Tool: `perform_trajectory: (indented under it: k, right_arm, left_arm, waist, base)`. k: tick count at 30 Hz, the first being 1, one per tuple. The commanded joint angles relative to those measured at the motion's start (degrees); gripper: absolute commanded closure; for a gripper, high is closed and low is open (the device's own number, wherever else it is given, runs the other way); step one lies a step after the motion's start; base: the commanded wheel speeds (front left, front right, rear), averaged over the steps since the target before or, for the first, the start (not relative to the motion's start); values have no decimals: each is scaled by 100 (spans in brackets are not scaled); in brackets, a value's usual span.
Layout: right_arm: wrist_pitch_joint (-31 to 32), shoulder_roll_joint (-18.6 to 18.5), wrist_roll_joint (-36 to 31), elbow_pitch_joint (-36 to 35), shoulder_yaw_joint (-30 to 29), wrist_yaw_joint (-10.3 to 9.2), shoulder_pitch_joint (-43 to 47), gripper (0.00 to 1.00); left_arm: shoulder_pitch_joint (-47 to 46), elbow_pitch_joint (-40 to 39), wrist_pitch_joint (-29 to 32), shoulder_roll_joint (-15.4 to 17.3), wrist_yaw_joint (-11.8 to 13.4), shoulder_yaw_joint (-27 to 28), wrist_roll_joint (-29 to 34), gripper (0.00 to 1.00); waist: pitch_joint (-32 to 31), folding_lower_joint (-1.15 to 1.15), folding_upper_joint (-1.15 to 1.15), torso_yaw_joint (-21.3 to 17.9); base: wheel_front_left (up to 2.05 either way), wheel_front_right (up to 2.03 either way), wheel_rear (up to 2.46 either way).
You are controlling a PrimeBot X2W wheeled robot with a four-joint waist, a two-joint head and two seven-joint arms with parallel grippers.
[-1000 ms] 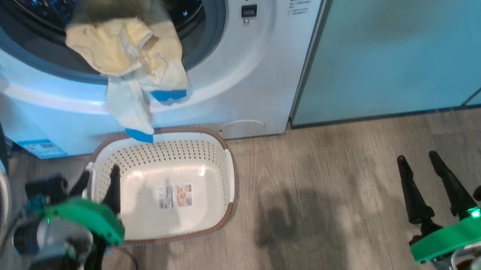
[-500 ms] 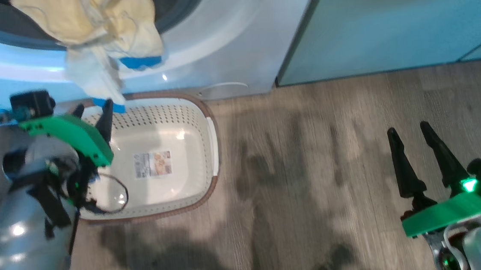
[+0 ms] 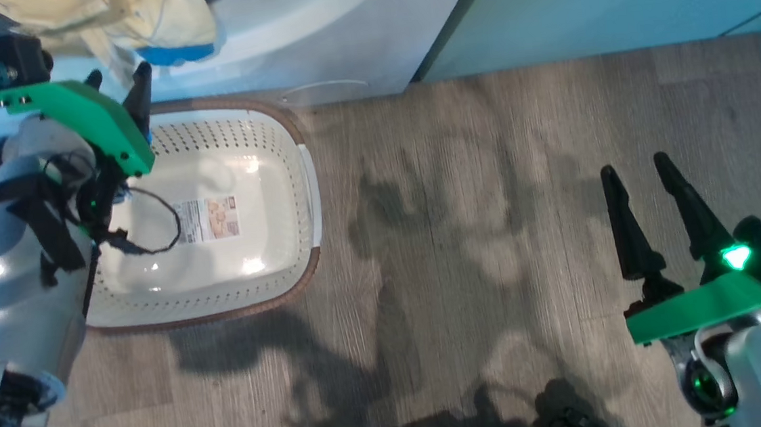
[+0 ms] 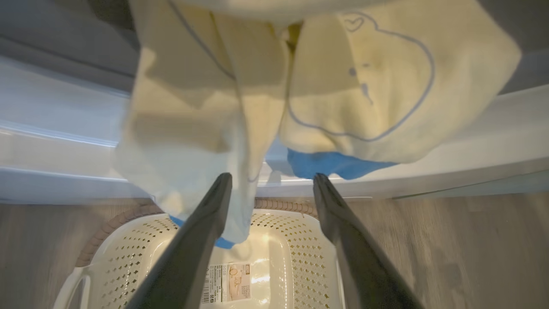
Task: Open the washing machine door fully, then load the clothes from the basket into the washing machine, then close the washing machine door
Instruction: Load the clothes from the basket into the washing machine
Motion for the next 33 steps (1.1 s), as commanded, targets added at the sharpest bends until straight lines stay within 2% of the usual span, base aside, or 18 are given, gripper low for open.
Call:
perform_trajectory:
  k: [1,15,16,18,19,21,22,33]
  right_arm:
    - [-55,-10,23,-184,93,26,-83,0]
    - [-55,4,28,-194,120,26,-242,0]
    - [-55,5,32,-191,120,26,-246,0]
    - [-55,5,52,-187,126,26,-253,0]
    - [-55,6,59,-180,127,26,-255,0]
    - [-55,6,72,-165,127,26,-252,0]
    - [-55,6,78,-161,125,26,-250,0]
    - [-55,7,91,-96,107,26,-179,0]
  left_arm:
    - [-290,-50,-103,298,-7,-4,-74,0]
    - [-1125,402,-383,480,-7,-894,-478,0]
    - [-1156,411,-407,493,-7,-960,-516,9]
    - [-1207,417,-486,524,-7,-1092,-580,52]
    - [-1220,422,-541,524,-7,-1149,-607,61]
    - [-1228,439,-629,518,-7,-1261,-658,92]
    - [-1227,441,-666,519,-7,-1319,-683,100]
    - [-1028,310,-1035,648,-7,-1933,-1090,100]
  waist:
    - [136,-1,0,-25]
    - [458,-1,0,-110]
    - [469,-1,0,-115]
    - [480,-1,0,-123]
    - [474,-1,0,-122]
    - [458,-1,0,-119]
    - [448,-1,0,-117]
    - [141,-1,0,-55]
  base:
    - [0,0,0]
    - [0,0,0]
    - [0,0,0]
    - [0,0,0]
    - [0,0,0]
    - [0,0,0]
    - [0,0,0]
    - [0,0,0]
